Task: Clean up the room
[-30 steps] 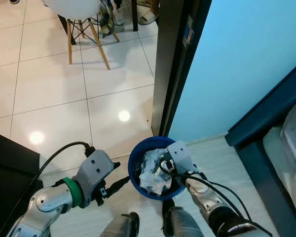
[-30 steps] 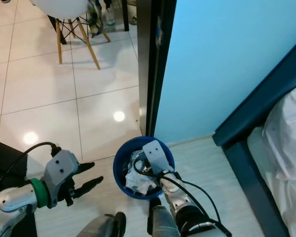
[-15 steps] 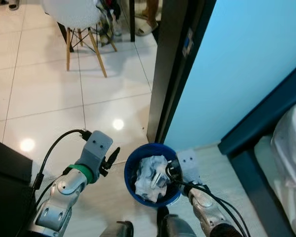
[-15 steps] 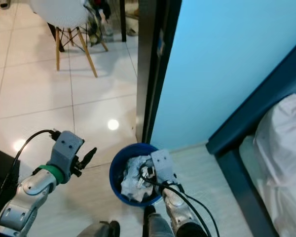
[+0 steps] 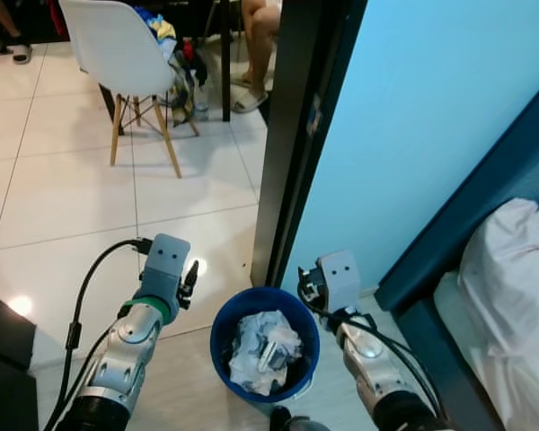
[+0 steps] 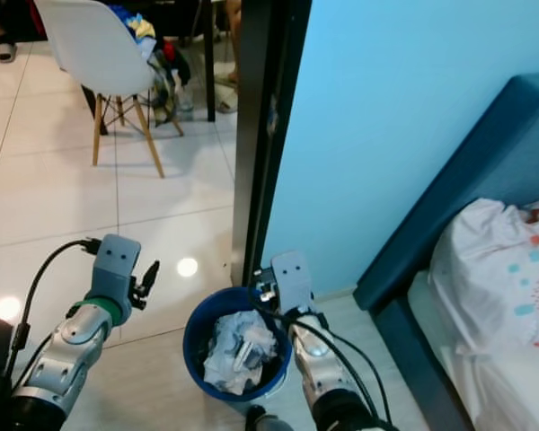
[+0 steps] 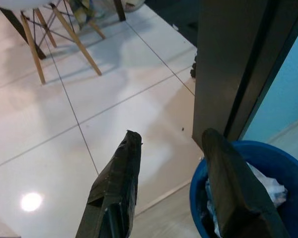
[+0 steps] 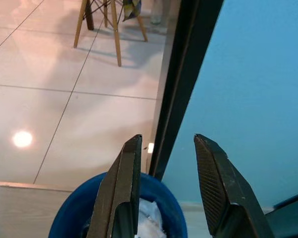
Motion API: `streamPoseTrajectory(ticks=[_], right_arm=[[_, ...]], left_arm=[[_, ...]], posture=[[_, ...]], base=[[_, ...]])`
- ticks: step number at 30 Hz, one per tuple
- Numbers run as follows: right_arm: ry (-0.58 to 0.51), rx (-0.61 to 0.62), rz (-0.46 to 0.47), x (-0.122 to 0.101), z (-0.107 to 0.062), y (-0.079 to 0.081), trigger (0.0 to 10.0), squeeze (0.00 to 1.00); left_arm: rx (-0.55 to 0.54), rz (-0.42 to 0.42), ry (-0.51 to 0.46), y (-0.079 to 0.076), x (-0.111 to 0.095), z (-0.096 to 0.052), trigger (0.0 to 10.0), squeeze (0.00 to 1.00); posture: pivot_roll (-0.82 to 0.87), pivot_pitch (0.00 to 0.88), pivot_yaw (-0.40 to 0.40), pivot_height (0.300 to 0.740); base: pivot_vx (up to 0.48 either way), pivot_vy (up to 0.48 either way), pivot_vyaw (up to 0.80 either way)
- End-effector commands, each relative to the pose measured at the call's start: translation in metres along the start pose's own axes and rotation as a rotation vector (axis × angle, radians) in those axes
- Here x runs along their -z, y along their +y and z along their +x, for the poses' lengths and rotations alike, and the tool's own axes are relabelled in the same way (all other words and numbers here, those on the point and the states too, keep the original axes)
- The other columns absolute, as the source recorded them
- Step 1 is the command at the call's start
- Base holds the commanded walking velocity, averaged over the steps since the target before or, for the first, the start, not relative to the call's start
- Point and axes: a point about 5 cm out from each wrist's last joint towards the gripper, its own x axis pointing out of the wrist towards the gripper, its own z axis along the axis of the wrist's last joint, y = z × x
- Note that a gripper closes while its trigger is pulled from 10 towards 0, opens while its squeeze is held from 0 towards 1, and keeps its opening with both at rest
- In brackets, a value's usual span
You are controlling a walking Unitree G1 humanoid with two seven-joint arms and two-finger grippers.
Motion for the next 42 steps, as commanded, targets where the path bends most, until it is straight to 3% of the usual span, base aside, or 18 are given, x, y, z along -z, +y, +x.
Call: streamPoseTrajectory(ticks=[1, 10, 42], right_arm=[[0.003, 0.019, 0.013, 0.001, -0.002, -0.008, 10.0, 0.00], [0.009, 0.029, 0.013, 0.002, -0.003, -0.011, 10.0, 0.00], [0.040, 0.026, 0.019, 0.005, -0.002, -0.003, 10.0, 0.00]], left_arm=[[0.006, 0.009, 0.010, -0.006, 0.004, 0.002, 10.0, 0.00], [0.002, 0.013, -0.011, -0.012, 0.003, 0.011, 10.0, 0.00], [-0.013, 0.018, -0.028, -0.008, 0.007, 0.012, 10.0, 0.00]], posture=[[-0.05, 0.000, 0.004, 0.735], [-0.05, 0.000, 0.019, 0.735], [-0.03, 0.000, 0.025, 0.735]], base=[[-0.319, 0.000, 0.00], [-0.351, 0.000, 0.00], [-0.379, 0.000, 0.00]])
